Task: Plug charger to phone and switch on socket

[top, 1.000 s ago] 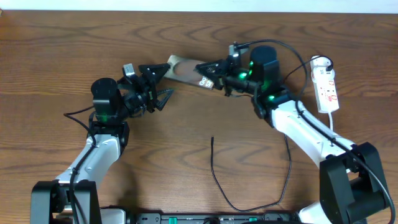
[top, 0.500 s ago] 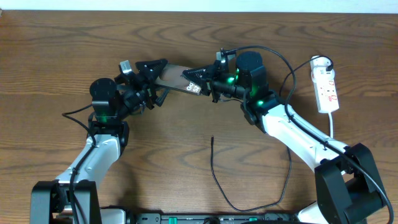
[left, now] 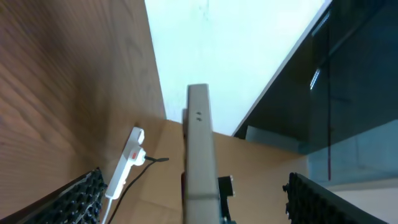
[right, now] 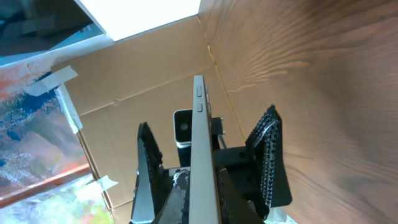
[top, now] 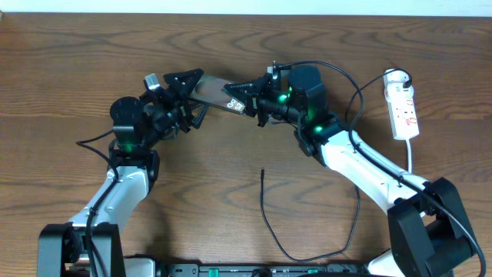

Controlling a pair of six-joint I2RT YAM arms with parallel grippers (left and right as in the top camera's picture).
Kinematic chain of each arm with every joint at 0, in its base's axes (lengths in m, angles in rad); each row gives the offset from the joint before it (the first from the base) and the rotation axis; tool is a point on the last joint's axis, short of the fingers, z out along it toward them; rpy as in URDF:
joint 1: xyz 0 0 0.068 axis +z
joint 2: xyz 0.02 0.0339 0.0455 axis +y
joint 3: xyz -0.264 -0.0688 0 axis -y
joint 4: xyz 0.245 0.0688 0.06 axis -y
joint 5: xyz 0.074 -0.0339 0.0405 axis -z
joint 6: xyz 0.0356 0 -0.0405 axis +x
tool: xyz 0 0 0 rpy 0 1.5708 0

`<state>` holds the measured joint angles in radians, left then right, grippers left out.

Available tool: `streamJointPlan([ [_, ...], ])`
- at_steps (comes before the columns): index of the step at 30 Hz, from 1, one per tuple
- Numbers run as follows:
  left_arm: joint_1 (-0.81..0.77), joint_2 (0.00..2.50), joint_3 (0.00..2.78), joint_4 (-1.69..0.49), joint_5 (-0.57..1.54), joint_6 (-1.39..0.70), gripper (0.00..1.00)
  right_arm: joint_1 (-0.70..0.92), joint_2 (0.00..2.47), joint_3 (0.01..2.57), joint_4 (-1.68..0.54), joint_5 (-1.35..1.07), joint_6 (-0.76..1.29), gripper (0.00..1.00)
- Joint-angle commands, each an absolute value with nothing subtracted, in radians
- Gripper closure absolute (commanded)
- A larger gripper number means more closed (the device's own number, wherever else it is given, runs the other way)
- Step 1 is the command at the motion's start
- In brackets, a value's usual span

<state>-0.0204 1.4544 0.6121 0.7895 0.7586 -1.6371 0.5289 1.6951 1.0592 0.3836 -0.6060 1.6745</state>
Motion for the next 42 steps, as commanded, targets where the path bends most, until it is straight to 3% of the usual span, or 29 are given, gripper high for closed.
streamJointPlan([
  [1,-0.016,1.444,0.609,0.795,0.743,-1.663,0.15,0.545,1.693,1.074,0.401,-0.585,1.69,0.99],
  [18,-0.016,1.444,0.609,0.795,0.743,-1.662,0.44,0.58,1.693,1.074,0.4,-0.555,1.678,0.99],
  [42,-0.016,1.444,0.609,0.795,0.739,-1.662,0.65,0.608,1.693,1.074,0.363,-0.547,1.678,0.99],
])
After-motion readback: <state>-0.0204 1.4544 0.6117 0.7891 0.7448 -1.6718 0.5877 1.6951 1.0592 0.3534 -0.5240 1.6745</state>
